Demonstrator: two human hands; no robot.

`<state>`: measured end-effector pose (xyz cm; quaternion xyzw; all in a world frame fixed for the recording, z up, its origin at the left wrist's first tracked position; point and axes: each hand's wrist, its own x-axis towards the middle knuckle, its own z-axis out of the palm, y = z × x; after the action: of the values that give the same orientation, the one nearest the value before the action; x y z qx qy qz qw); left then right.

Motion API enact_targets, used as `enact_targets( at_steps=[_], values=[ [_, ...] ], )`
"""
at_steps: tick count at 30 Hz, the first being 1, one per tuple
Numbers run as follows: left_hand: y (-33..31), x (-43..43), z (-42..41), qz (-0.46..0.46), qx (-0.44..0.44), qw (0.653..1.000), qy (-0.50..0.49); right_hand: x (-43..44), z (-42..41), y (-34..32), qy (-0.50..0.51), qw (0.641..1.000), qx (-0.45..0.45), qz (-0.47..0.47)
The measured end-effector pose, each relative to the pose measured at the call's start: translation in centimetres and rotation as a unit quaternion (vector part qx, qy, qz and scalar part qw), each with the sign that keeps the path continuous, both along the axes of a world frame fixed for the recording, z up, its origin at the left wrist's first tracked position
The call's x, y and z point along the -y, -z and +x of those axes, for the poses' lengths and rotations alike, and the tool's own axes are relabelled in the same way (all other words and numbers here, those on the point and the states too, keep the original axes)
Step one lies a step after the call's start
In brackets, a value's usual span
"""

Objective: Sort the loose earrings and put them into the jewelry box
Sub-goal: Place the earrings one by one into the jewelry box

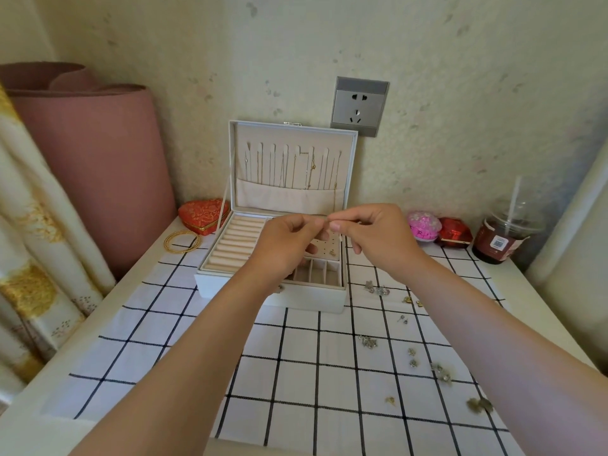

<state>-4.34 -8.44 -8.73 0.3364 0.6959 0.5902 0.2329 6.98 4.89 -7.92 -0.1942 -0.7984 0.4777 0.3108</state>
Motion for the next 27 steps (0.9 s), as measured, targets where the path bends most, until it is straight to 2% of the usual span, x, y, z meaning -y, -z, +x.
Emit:
enact_targets(
  at_steps=[2,4,6,9,12,19,27],
  values=[
    [0.8,-0.2,-0.7,-0.059,-0.161,0.985,-0.016,-0.5,-0.2,0.5,0.040,0.999,0.024,0.028],
    [1.5,-0.1,-1.0,-0.133,-0.334,0.933,-0.008,-0.9,-0.4,1.2,0.069,0.991,0.079,0.085],
    [2.1,-0.1,-1.1,-0.157,-0.398,0.904,0.025,-1.1,-0.5,2.1,0.083,0.978,0.129,0.143],
    [2.7,0.0,-1.2,-0.167,-0.436,0.883,0.057,-0.8,-0.5,2.6,0.087,0.963,0.170,0.192],
    [2.9,-0.1,-1.3,-0.186,-0.458,0.867,0.064,-0.4,-0.7,2.7,0.091,0.956,0.175,0.215],
    [3.1,-0.1,-1.3,-0.171,-0.444,0.877,0.064,0.1,-0.9,3.1,0.086,0.922,0.194,0.325],
    [3.4,-0.1,-1.3,-0.170,-0.447,0.876,0.063,-1.1,-0.4,2.5,0.011,0.946,0.187,0.265]
  ],
)
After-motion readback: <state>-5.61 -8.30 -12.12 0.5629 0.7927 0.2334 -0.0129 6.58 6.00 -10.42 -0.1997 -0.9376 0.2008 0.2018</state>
